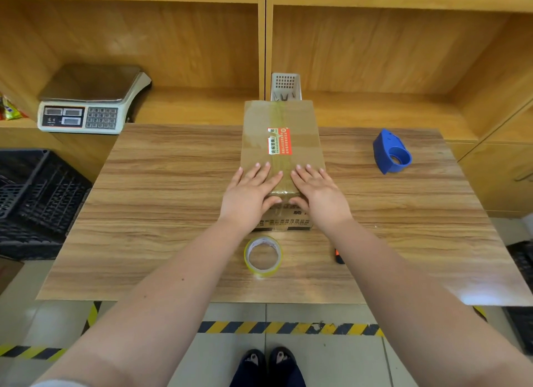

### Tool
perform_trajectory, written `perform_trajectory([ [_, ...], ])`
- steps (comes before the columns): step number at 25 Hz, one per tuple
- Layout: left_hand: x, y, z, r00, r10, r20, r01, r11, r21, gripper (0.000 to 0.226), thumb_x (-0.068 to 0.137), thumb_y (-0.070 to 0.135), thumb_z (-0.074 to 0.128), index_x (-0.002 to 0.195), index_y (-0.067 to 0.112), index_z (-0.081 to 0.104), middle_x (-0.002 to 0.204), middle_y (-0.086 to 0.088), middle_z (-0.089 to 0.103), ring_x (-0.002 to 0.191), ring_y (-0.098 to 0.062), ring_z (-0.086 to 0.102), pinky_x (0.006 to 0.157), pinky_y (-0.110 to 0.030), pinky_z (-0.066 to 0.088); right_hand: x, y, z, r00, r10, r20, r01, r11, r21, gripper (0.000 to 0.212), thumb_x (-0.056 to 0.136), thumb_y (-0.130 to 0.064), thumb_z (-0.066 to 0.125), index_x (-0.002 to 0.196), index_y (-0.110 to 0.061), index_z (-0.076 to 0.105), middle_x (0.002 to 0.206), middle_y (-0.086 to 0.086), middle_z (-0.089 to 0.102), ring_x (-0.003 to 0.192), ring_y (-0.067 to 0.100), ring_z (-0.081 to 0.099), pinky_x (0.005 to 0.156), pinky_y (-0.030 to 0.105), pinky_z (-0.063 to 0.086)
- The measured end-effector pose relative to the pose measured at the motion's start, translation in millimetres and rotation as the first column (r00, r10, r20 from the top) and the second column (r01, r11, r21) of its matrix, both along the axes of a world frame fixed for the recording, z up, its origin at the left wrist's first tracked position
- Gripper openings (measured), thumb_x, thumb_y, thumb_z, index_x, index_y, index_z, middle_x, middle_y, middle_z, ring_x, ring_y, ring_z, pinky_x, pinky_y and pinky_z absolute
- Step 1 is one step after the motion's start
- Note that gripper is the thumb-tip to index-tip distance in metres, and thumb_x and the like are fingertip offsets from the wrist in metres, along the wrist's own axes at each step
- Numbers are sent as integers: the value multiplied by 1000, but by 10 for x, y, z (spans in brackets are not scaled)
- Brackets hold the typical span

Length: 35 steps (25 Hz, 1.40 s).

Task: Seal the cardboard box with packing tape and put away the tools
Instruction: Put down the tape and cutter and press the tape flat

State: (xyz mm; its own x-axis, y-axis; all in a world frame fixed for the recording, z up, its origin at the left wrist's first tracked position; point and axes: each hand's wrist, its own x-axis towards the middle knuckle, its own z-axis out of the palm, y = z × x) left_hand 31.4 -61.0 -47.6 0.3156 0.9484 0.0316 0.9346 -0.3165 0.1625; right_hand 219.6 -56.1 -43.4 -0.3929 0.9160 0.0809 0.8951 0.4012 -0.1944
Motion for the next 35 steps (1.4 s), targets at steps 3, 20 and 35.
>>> perform_trajectory([
  [3, -25, 17, 17, 998, -27, -49, 27, 1000, 7, 61, 97, 45, 44, 152, 36, 18, 164, 2, 16, 152, -16, 12, 123, -41, 7, 29, 0, -8, 999, 31, 24, -31, 1000, -3, 62, 90, -24, 60, 143, -7, 33, 152, 13, 35, 143, 30, 26, 118, 39, 9],
  [20, 25, 145, -11, 994, -112, -12, 113, 989, 92, 66, 88, 53, 56, 143, 17, 46, 152, -8, 44, 144, -22, 37, 120, -38, 21, -109, 68, -52, 997, -58, 57, 57, 998, 24, 64, 75, -32, 75, 125, 2, 52, 140, 19, 50, 131, 40, 44, 113, 51, 28],
  [35, 58, 175, 206, 989, -95, -113, 87, 993, -74, 70, 93, 56, 46, 152, 26, 25, 163, -1, 21, 151, -15, 16, 122, -36, 14, -40, 105, 177, 1000, -21, -3, 20, 995, -102, 66, 85, -42, 62, 139, -10, 40, 154, 8, 32, 144, 25, 23, 119, 37, 13],
])
